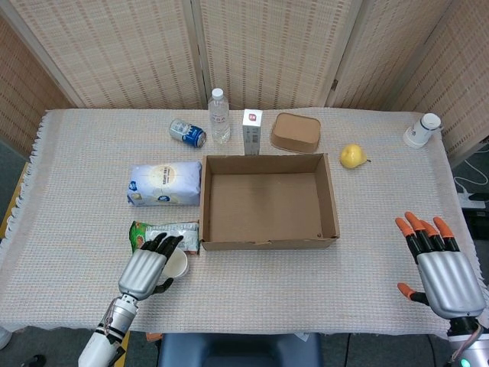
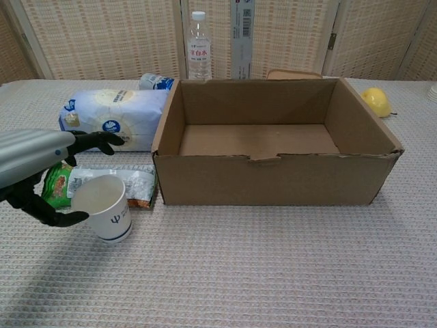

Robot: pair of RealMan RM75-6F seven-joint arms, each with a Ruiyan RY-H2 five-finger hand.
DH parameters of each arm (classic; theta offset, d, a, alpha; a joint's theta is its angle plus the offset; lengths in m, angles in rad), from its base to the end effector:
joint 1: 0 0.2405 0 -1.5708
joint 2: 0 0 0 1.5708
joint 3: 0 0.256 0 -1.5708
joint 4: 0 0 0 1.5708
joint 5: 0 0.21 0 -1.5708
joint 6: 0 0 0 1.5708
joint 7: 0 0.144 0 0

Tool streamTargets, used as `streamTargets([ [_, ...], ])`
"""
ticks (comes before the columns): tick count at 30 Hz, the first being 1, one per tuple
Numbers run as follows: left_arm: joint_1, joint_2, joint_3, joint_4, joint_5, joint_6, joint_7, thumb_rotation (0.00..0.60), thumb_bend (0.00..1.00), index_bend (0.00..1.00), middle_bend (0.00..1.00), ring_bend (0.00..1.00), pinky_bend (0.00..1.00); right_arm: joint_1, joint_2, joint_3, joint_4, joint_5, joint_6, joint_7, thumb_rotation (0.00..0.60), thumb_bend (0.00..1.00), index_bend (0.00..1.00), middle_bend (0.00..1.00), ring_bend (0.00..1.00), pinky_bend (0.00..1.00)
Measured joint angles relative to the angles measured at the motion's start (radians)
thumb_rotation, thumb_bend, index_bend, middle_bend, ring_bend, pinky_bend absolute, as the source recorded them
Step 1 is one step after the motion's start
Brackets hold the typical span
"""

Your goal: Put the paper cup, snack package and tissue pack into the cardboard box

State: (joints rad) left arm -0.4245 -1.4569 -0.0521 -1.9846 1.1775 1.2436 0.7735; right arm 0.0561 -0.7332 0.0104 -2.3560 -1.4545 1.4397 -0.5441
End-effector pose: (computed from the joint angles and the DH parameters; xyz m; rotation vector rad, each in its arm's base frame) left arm -0.1503 0.2206 0.0162 -1.8121 -0.9445 -0.8253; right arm -0.1904 -0.1545 0.2041 1.5091 -0.8582 0.6820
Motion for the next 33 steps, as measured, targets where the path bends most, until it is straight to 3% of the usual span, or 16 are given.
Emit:
streamTargets([
  [11, -0.005, -0.015, 0.019, 0.026, -0.006, 0.004, -0.023, 0.6, 0.25, 0.1, 0.14, 0.08, 0.24, 0.003, -0.003, 0.0, 0.0, 0.008, -0.001, -0.007, 0.6, 0.05, 0.0, 0.0, 0.0, 0.0],
  [27, -0.052, -0.056, -0.001, 0.08, -0.064, -0.028, -0.018, 0.6, 0.26, 0.12, 0.14, 0.08, 0.25, 0.015, -0.002, 0.009, 0.0, 0.049, -0.004, -0.008, 0.6, 0.05, 0.0, 0.0, 0.0, 0.0],
  [33, -0.054, -0.06, 0.009, 0.096, -0.062, -0.025, -0.029, 0.6, 0.26, 0.18, 0.2, 0.17, 0.34, 0.02, -0.002, 0.01, 0.0, 0.057, -0.006, -0.01, 0.6, 0.05, 0.0, 0.0, 0.0, 0.0],
])
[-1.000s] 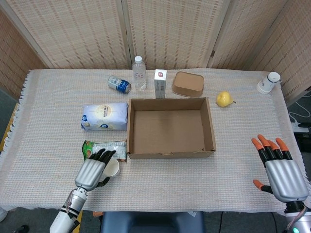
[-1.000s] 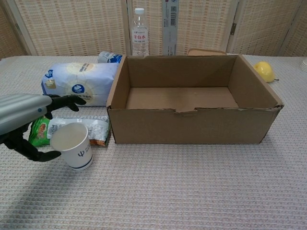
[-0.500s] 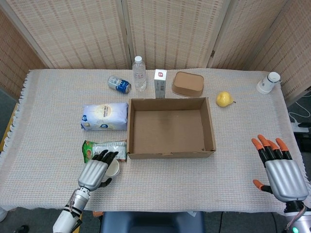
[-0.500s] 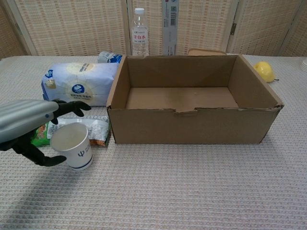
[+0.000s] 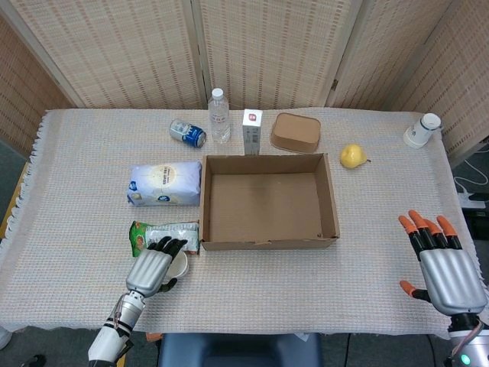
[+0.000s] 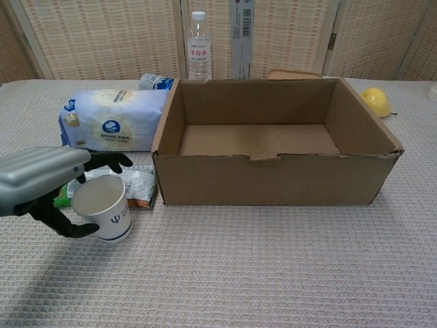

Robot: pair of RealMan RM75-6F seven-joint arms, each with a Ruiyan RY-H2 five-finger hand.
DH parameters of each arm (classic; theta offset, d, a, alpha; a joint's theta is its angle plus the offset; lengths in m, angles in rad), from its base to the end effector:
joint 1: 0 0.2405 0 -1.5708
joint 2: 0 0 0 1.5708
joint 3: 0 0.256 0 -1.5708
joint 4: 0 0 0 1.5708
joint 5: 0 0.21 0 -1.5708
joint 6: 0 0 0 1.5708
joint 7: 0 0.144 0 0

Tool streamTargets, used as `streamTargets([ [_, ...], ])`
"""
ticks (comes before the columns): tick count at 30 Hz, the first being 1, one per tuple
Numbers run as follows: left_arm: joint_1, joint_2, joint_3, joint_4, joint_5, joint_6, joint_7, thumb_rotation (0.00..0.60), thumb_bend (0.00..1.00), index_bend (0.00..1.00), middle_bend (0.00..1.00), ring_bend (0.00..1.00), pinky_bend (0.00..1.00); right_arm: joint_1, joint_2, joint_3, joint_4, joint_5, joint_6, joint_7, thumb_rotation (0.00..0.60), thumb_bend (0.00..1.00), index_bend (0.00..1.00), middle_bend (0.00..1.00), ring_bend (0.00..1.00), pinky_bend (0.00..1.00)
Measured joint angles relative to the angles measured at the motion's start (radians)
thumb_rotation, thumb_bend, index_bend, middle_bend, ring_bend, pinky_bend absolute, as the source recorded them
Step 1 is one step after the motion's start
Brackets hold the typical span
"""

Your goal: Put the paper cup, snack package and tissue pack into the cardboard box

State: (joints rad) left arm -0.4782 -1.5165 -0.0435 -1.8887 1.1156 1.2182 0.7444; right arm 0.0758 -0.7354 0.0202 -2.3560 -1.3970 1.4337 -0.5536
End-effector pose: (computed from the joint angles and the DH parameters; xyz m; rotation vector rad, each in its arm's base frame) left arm -0.1564 0.2307 -0.0063 -1.8379 -0.9682 -0.7883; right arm -0.1943 -0.1593 0.2041 1.4925 -0.8735 0.6567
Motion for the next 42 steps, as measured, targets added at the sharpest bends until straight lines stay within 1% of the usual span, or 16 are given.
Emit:
streamTargets([
  [8, 0.0, -0.007, 0.013, 0.022, 0.013, 0.006, -0.015, 0.6, 0.27, 0.31, 0.28, 0.24, 0.4, 0.003, -0.002, -0.001, 0.0, 0.004, 0.001, -0.003, 0.6, 0.05, 0.0, 0.0, 0.0, 0.0],
  [16, 0.001, -0.017, 0.02, 0.045, 0.026, 0.013, -0.026, 0.6, 0.3, 0.4, 0.39, 0.34, 0.47, 0.004, -0.002, -0.001, 0.0, 0.008, 0.005, -0.003, 0.6, 0.05, 0.0, 0.0, 0.0, 0.0],
  [20, 0.0, -0.011, 0.021, 0.037, 0.025, 0.013, -0.023, 0.6, 0.31, 0.42, 0.41, 0.35, 0.49, 0.004, -0.001, -0.001, 0.0, 0.008, 0.007, -0.002, 0.6, 0.05, 0.0, 0.0, 0.0, 0.0],
  [26, -0.009, 0.03, 0.008, -0.018, 0.017, 0.014, -0.01, 0.6, 0.31, 0.42, 0.42, 0.36, 0.49, 0.005, 0.003, -0.001, 0.0, 0.012, 0.007, 0.003, 0.6, 0.05, 0.0, 0.0, 0.0, 0.0],
  [32, -0.025, 0.132, -0.025, -0.119, -0.003, 0.025, 0.022, 0.6, 0.31, 0.42, 0.42, 0.36, 0.49, 0.004, 0.007, -0.001, 0.0, 0.009, 0.01, 0.011, 0.6, 0.05, 0.0, 0.0, 0.0, 0.0],
  [35, -0.034, 0.208, -0.048, -0.178, -0.017, 0.032, 0.04, 0.6, 0.31, 0.42, 0.42, 0.36, 0.49, 0.004, 0.009, -0.002, 0.0, 0.008, 0.009, 0.014, 0.6, 0.05, 0.0, 0.0, 0.0, 0.0],
  [38, -0.046, 0.303, -0.077, -0.243, -0.043, 0.037, 0.055, 0.6, 0.31, 0.42, 0.42, 0.36, 0.5, 0.004, 0.012, -0.002, 0.0, 0.006, 0.011, 0.018, 0.6, 0.05, 0.0, 0.0, 0.0, 0.0],
  [42, -0.074, 0.457, -0.136, -0.329, -0.091, 0.036, 0.072, 0.6, 0.31, 0.42, 0.42, 0.36, 0.5, 0.003, 0.014, -0.002, 0.0, 0.003, 0.012, 0.023, 0.6, 0.05, 0.0, 0.0, 0.0, 0.0],
])
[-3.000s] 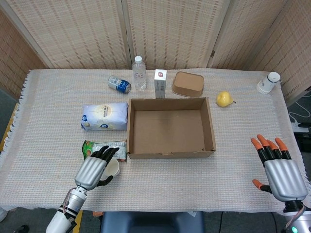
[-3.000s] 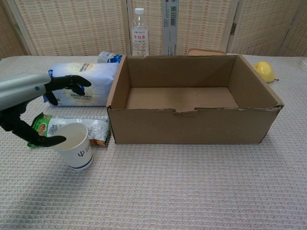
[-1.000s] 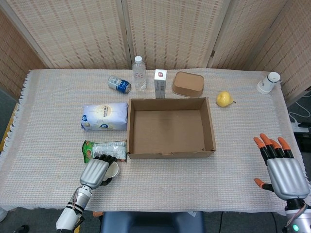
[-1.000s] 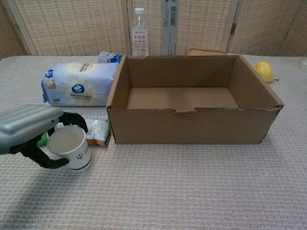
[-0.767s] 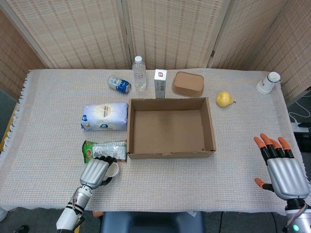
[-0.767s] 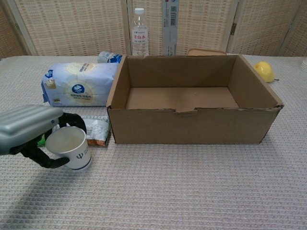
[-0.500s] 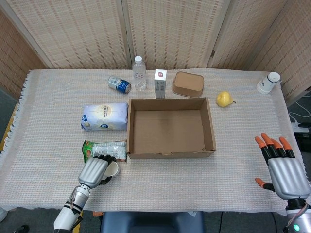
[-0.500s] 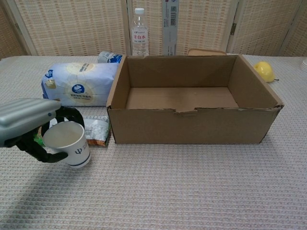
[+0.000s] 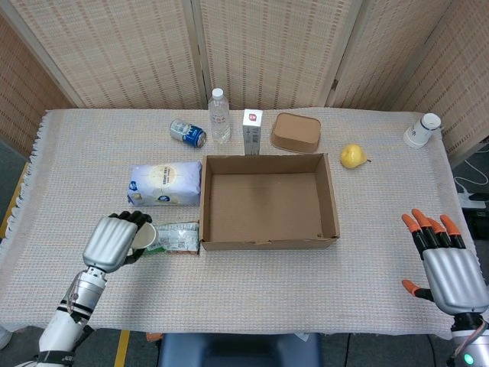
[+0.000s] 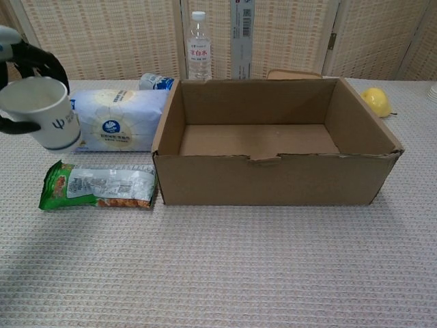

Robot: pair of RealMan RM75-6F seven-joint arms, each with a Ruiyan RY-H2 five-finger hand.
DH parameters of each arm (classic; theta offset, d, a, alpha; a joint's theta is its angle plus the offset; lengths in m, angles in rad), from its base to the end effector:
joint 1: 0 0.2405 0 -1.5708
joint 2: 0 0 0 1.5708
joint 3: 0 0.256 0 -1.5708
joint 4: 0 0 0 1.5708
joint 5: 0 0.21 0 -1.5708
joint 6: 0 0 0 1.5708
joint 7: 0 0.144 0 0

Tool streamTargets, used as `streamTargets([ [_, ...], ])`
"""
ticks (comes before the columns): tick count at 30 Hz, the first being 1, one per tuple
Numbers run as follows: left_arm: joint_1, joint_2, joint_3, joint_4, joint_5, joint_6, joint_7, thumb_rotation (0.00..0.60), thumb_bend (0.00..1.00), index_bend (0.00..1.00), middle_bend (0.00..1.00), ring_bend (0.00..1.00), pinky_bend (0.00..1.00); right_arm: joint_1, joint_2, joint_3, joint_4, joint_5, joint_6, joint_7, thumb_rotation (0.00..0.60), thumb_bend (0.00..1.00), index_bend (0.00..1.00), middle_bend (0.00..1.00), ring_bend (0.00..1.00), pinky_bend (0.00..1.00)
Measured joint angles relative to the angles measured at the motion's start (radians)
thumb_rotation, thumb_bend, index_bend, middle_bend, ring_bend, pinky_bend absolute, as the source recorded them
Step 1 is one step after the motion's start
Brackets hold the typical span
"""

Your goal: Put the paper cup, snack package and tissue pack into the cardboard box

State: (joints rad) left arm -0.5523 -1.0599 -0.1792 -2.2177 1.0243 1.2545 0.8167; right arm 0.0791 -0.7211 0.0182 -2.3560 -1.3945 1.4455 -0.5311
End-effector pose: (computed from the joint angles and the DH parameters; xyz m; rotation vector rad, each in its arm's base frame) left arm -0.1270 0.2649 0.1252 -1.7400 -0.7273 -0.7765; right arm -0.1948 -0.1598 0.2086 1.4775 -0.8745 0.6652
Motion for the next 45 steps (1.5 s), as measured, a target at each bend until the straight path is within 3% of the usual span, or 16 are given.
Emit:
streamTargets([
  [6, -0.09, 0.166, -0.121, -0.099, -0.128, -0.028, -0.004, 0.6, 0.31, 0.42, 0.42, 0.36, 0.51, -0.004, 0.0, -0.001, 0.0, -0.006, 0.006, 0.003, 0.6, 0.05, 0.0, 0.0, 0.0, 0.0],
  [12, -0.236, 0.169, -0.195, -0.123, -0.257, -0.069, 0.0, 0.6, 0.31, 0.43, 0.43, 0.37, 0.51, -0.001, -0.001, -0.001, 0.0, 0.002, 0.001, 0.0, 0.6, 0.05, 0.0, 0.0, 0.0, 0.0],
  [17, -0.379, 0.082, -0.215, -0.087, -0.342, -0.093, 0.045, 0.6, 0.31, 0.43, 0.43, 0.37, 0.51, -0.001, -0.002, 0.0, 0.0, 0.002, 0.005, 0.002, 0.6, 0.05, 0.0, 0.0, 0.0, 0.0],
  [24, -0.546, -0.136, -0.216, 0.053, -0.43, -0.092, 0.078, 0.6, 0.31, 0.43, 0.43, 0.37, 0.51, -0.001, 0.005, 0.006, 0.0, 0.008, 0.011, 0.015, 0.6, 0.05, 0.0, 0.0, 0.0, 0.0],
  [28, -0.614, -0.249, -0.213, 0.171, -0.437, -0.082, 0.076, 0.6, 0.31, 0.44, 0.43, 0.37, 0.51, 0.0, 0.01, 0.01, 0.0, 0.017, 0.012, 0.024, 0.6, 0.05, 0.0, 0.0, 0.0, 0.0],
  [33, -0.666, -0.323, -0.209, 0.265, -0.442, -0.079, 0.069, 0.6, 0.31, 0.43, 0.43, 0.37, 0.51, 0.003, 0.013, 0.013, 0.0, 0.021, 0.01, 0.033, 0.6, 0.05, 0.0, 0.0, 0.0, 0.0],
  [35, -0.675, -0.34, -0.208, 0.297, -0.444, -0.08, 0.063, 0.6, 0.29, 0.35, 0.37, 0.32, 0.47, 0.004, 0.016, 0.014, 0.0, 0.029, 0.008, 0.035, 0.6, 0.05, 0.0, 0.0, 0.0, 0.0],
  [36, -0.679, -0.355, -0.207, 0.324, -0.445, -0.081, 0.054, 0.6, 0.26, 0.22, 0.28, 0.24, 0.42, 0.006, 0.017, 0.015, 0.0, 0.034, 0.006, 0.035, 0.6, 0.05, 0.0, 0.0, 0.0, 0.0],
  [39, -0.684, -0.386, -0.199, 0.386, -0.448, -0.099, 0.012, 0.6, 0.19, 0.0, 0.04, 0.03, 0.22, 0.01, 0.019, 0.018, 0.0, 0.047, 0.002, 0.034, 0.6, 0.05, 0.0, 0.0, 0.0, 0.0],
  [41, -0.683, -0.391, -0.189, 0.399, -0.445, -0.116, -0.012, 0.6, 0.17, 0.0, 0.0, 0.0, 0.15, 0.013, 0.019, 0.02, 0.0, 0.052, 0.001, 0.033, 0.6, 0.05, 0.0, 0.0, 0.0, 0.0],
  [45, -0.667, -0.374, -0.177, 0.395, -0.422, -0.121, -0.048, 0.6, 0.17, 0.0, 0.0, 0.0, 0.14, 0.015, 0.017, 0.02, 0.0, 0.056, 0.0, 0.028, 0.6, 0.05, 0.0, 0.0, 0.0, 0.0],
])
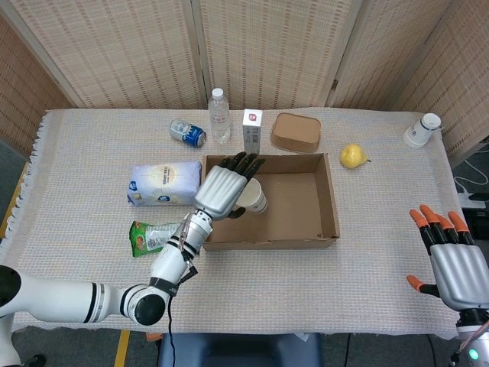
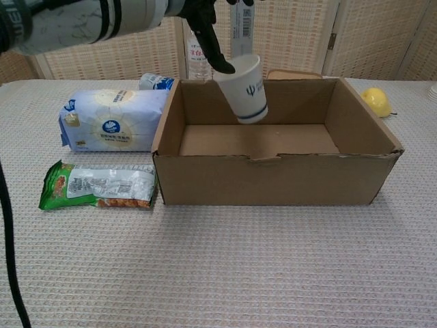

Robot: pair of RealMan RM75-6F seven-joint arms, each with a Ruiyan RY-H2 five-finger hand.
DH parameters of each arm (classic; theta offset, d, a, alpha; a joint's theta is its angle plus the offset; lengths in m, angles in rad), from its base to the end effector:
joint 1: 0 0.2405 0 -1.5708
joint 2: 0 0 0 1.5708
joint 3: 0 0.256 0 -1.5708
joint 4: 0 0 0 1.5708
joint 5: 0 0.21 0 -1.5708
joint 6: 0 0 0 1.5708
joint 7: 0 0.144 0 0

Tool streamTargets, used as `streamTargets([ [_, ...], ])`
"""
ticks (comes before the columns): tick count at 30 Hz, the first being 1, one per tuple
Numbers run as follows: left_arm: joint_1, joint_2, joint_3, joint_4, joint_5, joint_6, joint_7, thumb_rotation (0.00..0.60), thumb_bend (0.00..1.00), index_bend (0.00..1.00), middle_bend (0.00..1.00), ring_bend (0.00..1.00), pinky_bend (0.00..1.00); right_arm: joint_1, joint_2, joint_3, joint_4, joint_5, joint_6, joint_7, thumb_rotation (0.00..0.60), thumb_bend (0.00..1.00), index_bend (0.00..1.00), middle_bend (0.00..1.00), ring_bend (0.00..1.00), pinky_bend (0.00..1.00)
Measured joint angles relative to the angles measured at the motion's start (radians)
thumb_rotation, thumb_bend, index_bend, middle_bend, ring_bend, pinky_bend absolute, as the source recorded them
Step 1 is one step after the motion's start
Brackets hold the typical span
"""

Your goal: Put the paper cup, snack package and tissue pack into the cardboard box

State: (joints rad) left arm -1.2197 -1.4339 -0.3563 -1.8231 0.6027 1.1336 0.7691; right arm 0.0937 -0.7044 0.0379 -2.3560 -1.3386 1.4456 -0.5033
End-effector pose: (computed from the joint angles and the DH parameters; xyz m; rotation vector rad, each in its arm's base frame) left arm 0.0487 0.3620 0.0374 -1.8965 -0.7060 -1.0851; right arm -0.1983 -0.1652 0.2145 1.4404 -0.8949 0.6619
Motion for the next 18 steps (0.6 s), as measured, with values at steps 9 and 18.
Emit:
streamTargets([
  [9, 0.045, 0.119, 0.006, -0.115, -0.017, 0.039, -0.007, 0.6, 0.2, 0.0, 0.01, 0.02, 0.25, -0.001, -0.007, -0.007, 0.0, -0.011, 0.0, -0.01, 0.6, 0.05, 0.0, 0.0, 0.0, 0.0],
  [18, 0.232, 0.39, 0.098, -0.295, 0.042, 0.106, -0.048, 0.6, 0.2, 0.0, 0.16, 0.12, 0.31, -0.005, -0.007, -0.015, 0.0, -0.032, -0.002, -0.006, 0.6, 0.05, 0.0, 0.0, 0.0, 0.0],
])
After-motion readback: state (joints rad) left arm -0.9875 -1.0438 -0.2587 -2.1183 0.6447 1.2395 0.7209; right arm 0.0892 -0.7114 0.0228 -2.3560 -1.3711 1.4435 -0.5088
